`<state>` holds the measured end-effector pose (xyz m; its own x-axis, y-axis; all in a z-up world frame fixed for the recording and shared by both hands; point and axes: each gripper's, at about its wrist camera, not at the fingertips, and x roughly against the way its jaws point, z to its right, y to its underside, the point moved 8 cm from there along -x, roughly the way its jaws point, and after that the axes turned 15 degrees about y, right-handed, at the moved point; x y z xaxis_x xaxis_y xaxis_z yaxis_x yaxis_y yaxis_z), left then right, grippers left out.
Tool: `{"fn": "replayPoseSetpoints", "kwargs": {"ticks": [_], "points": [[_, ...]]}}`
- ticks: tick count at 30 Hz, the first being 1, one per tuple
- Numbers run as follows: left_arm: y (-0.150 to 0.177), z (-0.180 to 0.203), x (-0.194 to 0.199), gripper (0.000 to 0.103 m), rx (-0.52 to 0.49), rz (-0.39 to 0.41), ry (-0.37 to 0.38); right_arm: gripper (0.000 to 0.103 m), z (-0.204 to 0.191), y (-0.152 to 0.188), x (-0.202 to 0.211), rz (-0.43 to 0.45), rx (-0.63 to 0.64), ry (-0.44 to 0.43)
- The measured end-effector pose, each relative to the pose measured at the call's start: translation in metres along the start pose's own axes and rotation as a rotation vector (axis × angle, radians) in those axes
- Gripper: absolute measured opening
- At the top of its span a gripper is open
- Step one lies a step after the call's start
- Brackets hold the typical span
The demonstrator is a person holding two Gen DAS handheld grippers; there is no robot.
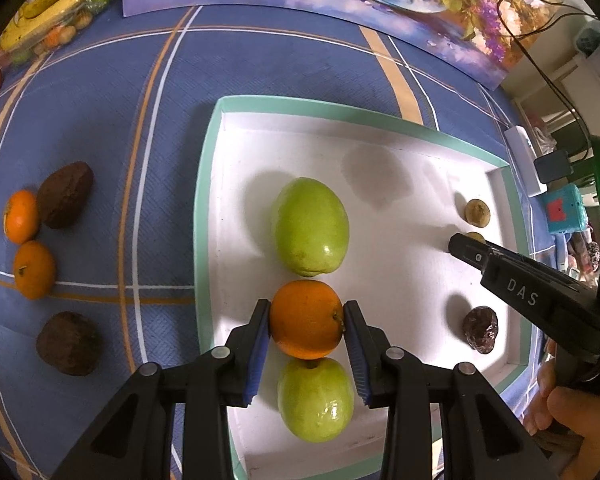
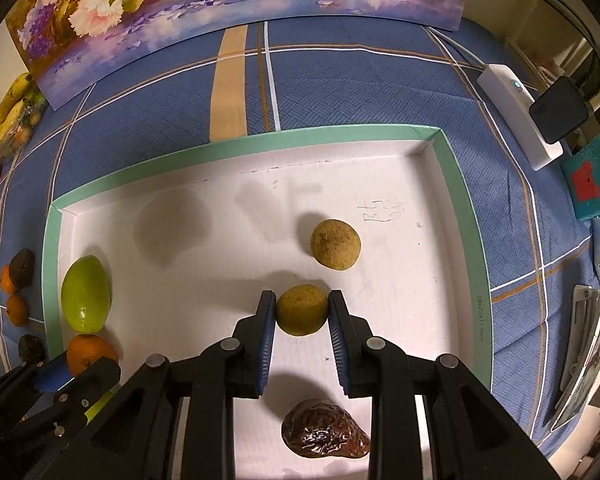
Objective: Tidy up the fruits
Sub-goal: 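Release the orange with the left gripper while the right releases the brown fruit, then move both open grippers from the tray back to the fruit pile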
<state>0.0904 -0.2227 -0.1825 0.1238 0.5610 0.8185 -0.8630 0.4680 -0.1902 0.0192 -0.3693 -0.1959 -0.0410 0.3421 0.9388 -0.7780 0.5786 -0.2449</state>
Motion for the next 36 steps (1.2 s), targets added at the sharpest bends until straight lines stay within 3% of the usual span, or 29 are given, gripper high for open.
{"fn": "replayPoseSetpoints", "kwargs": {"ticks": [5, 8, 16, 19, 23, 25, 32, 36], "points": [[-0.001, -0.001, 0.000, 0.041, 0.007, -0.004, 0.003, 0.029, 0.000, 0.000, 0.001, -0.001, -0.005, -0.006], [-0.002, -0.002, 0.001, 0.046, 0.009, -0.006, -0.003, 0.037, 0.002, -0.002, -0.002, -0.002, -0.001, 0.004], [-0.008, 0.005, 0.015, 0.061, -0.012, 0.010, -0.008, 0.039, 0.008, -0.008, 0.001, 0.006, -0.013, 0.014], [-0.012, 0.009, 0.024, 0.066, -0.015, 0.022, -0.001, 0.056, 0.012, -0.014, 0.010, 0.029, -0.025, 0.013], [-0.019, 0.012, 0.040, 0.072, -0.024, 0.063, 0.005, 0.060, 0.018, -0.023, 0.033, 0.082, -0.040, -0.004], [-0.023, 0.012, 0.051, 0.075, -0.027, 0.090, -0.004, 0.070, 0.020, -0.027, 0.047, 0.112, -0.046, -0.008], [-0.041, -0.013, 0.088, 0.103, 0.022, 0.221, -0.089, 0.085, 0.025, -0.036, 0.084, 0.227, -0.068, -0.017], [-0.047, -0.029, 0.109, 0.103, 0.040, 0.292, -0.135, 0.092, 0.023, -0.039, 0.098, 0.289, -0.071, -0.024]]}}
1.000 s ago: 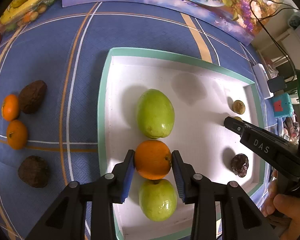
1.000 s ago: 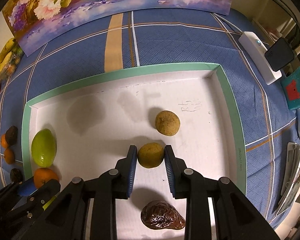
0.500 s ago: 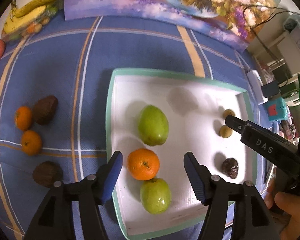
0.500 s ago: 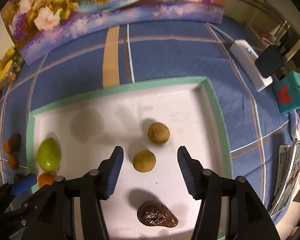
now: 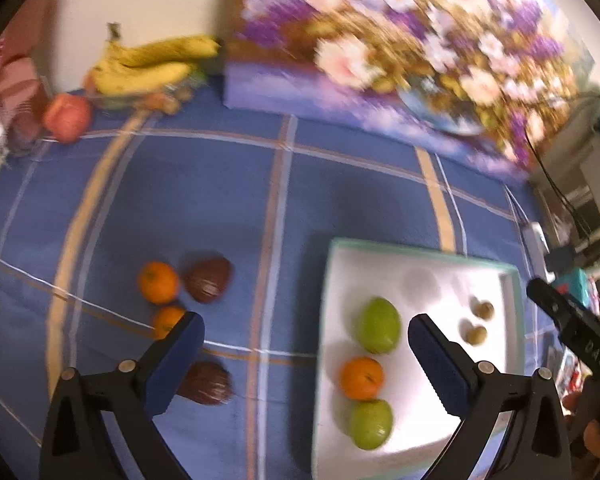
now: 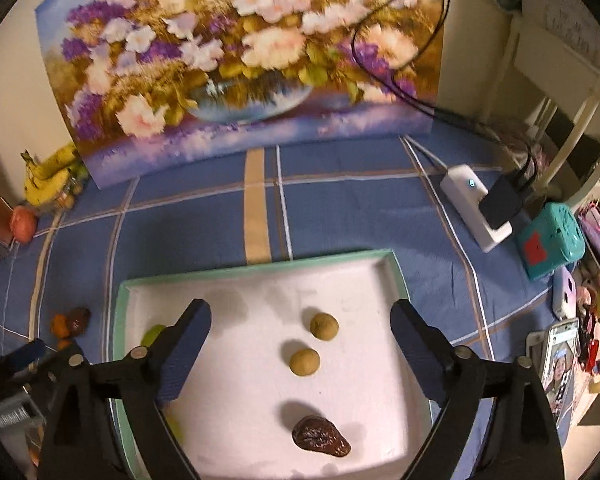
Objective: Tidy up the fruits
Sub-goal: 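Move both open grippers from the tray back to the fruit pile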
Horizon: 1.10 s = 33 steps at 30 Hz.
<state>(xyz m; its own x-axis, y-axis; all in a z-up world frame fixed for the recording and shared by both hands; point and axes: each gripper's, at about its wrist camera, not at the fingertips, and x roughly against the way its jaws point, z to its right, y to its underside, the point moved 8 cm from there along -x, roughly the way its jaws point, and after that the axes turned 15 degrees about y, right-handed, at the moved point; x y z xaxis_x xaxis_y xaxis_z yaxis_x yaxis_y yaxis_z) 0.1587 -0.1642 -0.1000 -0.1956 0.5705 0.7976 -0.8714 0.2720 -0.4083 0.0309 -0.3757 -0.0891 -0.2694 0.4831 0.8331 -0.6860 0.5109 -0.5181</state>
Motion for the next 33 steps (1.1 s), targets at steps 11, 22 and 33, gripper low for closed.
{"fn": "replayPoseSetpoints", "kwargs": {"ticks": [11, 22, 33], "points": [[-0.010, -0.061, 0.043, 0.103, 0.033, 0.092, -0.162, 0.092, -0.047, 0.002, 0.009, 0.013, 0.041, -0.066], [-0.010, -0.116, 0.081, 0.103, 0.117, 0.132, -0.274, 0.092, -0.115, 0.014, 0.028, -0.003, 0.106, -0.141], [-0.005, -0.170, 0.111, 0.103, 0.274, 0.179, -0.321, 0.092, -0.175, 0.026, 0.042, -0.009, 0.179, -0.217]]}}
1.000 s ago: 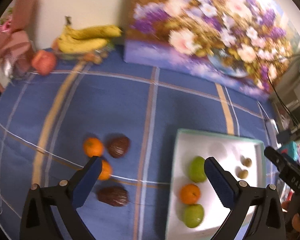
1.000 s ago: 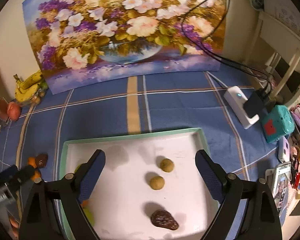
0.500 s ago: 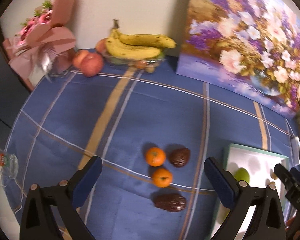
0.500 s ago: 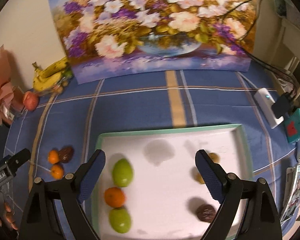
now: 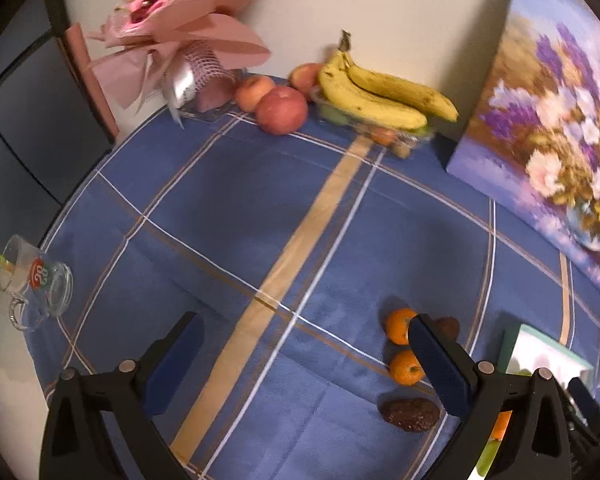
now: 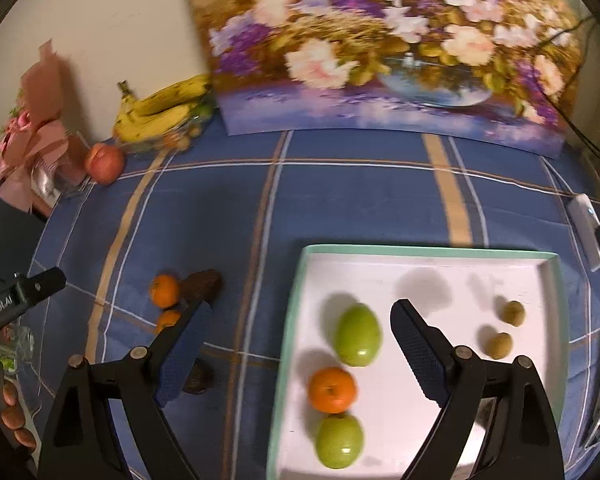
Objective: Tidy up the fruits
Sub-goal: 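Move both open grippers from the tray back to the fruit pile, then grasp the dark brown oval fruit with the right gripper while the left grasps an orange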
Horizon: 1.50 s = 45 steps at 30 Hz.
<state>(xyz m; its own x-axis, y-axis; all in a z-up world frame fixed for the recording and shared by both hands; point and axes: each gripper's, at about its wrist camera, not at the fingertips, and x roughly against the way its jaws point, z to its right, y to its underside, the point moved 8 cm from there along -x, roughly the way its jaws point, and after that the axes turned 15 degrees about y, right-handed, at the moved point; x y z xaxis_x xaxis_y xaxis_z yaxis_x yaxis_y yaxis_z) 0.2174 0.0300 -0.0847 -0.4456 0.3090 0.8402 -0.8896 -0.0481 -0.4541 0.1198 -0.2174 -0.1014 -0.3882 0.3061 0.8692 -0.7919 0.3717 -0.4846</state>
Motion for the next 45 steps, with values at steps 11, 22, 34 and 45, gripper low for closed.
{"fn": "replayPoseSetpoints", "kwargs": {"ticks": [11, 22, 34, 45], "points": [[-0.010, -0.013, 0.003, 0.103, -0.011, 0.079, 0.051, 0.092, -0.039, 0.000, 0.001, -0.003, 0.033, -0.071], [0.004, -0.023, -0.044, 0.103, 0.088, -0.021, 0.062, 0.083, -0.053, 0.001, -0.023, -0.022, 0.033, -0.097], [0.012, -0.021, -0.090, 0.103, 0.148, -0.102, 0.088, 0.059, -0.094, 0.007, -0.064, -0.057, 0.080, -0.169], [0.014, -0.024, -0.101, 0.102, 0.202, -0.118, 0.119, 0.045, -0.111, 0.003, -0.080, -0.087, 0.085, -0.235]]}}
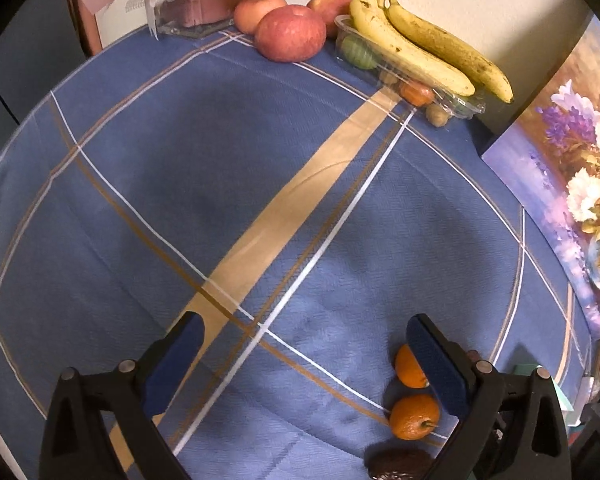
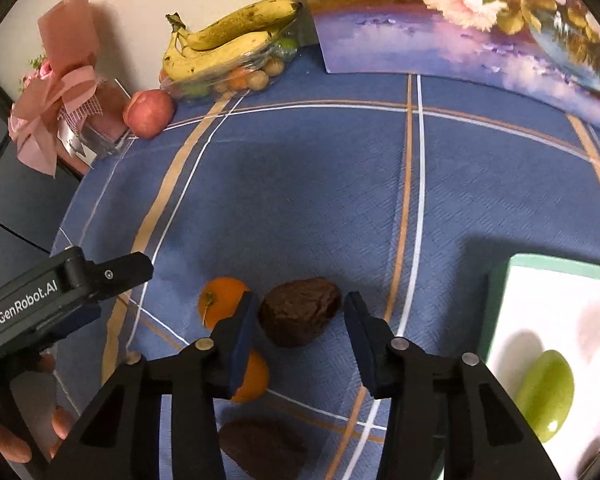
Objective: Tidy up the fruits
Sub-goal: 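Grasp the dark brown oval fruit with the right gripper while the left grasps an orange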
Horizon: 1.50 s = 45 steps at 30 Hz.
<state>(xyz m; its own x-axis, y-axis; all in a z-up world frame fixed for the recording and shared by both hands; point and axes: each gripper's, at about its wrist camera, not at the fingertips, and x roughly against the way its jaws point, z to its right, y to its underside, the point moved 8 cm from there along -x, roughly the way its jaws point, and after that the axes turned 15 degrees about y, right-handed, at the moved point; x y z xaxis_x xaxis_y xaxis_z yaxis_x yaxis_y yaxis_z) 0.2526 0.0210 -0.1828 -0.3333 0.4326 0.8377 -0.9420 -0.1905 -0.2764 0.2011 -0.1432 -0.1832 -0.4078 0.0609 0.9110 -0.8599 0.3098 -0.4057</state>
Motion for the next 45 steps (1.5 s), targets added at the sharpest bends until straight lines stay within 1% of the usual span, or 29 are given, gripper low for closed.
{"fn": "replayPoseSetpoints", "kwargs": {"ticks": [2, 6, 10, 12, 14, 17, 19, 21, 22, 24, 25, 26, 27, 30, 35, 38, 42, 45], "points": [[0.002, 0.002, -0.003, 0.102, 0.016, -0.010, 0.024, 0.044, 0.001, 0.000, -0.001, -0.001, -0.009, -0.013], [0.007, 0.009, -0.007, 0.101, 0.029, -0.029, 0.070, 0.044, 0.009, 0.000, 0.005, 0.011, -0.021, -0.006], [0.015, 0.024, -0.014, 0.094, 0.031, -0.056, 0.126, 0.044, 0.023, -0.004, 0.017, 0.037, -0.045, 0.003], [0.016, 0.033, -0.018, 0.088, 0.013, -0.068, 0.137, 0.044, 0.032, -0.007, 0.024, 0.052, -0.062, 0.010], [0.020, 0.043, -0.022, 0.085, -0.014, -0.082, 0.144, 0.044, 0.042, -0.010, 0.032, 0.068, -0.079, 0.009], [0.025, 0.053, -0.027, 0.076, -0.045, -0.093, 0.133, 0.044, 0.056, -0.017, 0.046, 0.099, -0.104, 0.009], [0.028, 0.058, -0.031, 0.075, -0.059, -0.098, 0.122, 0.044, 0.063, -0.019, 0.053, 0.113, -0.117, 0.002], [0.032, 0.063, -0.038, 0.061, -0.072, -0.112, 0.118, 0.044, 0.068, -0.020, 0.060, 0.127, -0.121, 0.004], [0.033, 0.064, -0.040, 0.060, -0.076, -0.116, 0.114, 0.044, 0.070, -0.020, 0.062, 0.131, -0.121, 0.009], [0.035, 0.067, -0.044, 0.050, -0.081, -0.121, 0.114, 0.044, 0.074, -0.020, 0.067, 0.137, -0.121, 0.012], [0.035, 0.068, -0.045, 0.048, -0.081, -0.123, 0.124, 0.044, 0.075, -0.020, 0.069, 0.140, -0.123, 0.008], [0.034, 0.069, -0.046, 0.042, -0.082, -0.124, 0.127, 0.044, 0.076, -0.019, 0.070, 0.143, -0.126, 0.003], [0.035, 0.072, -0.046, 0.038, -0.088, -0.125, 0.132, 0.044, 0.077, -0.019, 0.073, 0.145, -0.128, -0.001], [0.036, 0.073, -0.045, 0.038, -0.100, -0.118, 0.118, 0.044, 0.081, -0.019, 0.077, 0.146, -0.138, -0.013], [0.037, 0.071, -0.042, 0.038, -0.090, -0.106, 0.113, 0.044, 0.090, -0.016, 0.083, 0.145, -0.144, -0.029], [0.034, 0.069, -0.036, 0.037, -0.078, -0.080, 0.110, 0.044, 0.098, -0.016, 0.085, 0.140, -0.161, -0.028], [0.031, 0.072, -0.021, 0.037, -0.089, -0.047, 0.104, 0.044, 0.113, -0.014, 0.088, 0.136, -0.168, 0.000], [0.031, 0.083, -0.011, 0.037, -0.124, -0.027, 0.105, 0.044, 0.126, -0.014, 0.093, 0.139, -0.170, 0.032]]}}
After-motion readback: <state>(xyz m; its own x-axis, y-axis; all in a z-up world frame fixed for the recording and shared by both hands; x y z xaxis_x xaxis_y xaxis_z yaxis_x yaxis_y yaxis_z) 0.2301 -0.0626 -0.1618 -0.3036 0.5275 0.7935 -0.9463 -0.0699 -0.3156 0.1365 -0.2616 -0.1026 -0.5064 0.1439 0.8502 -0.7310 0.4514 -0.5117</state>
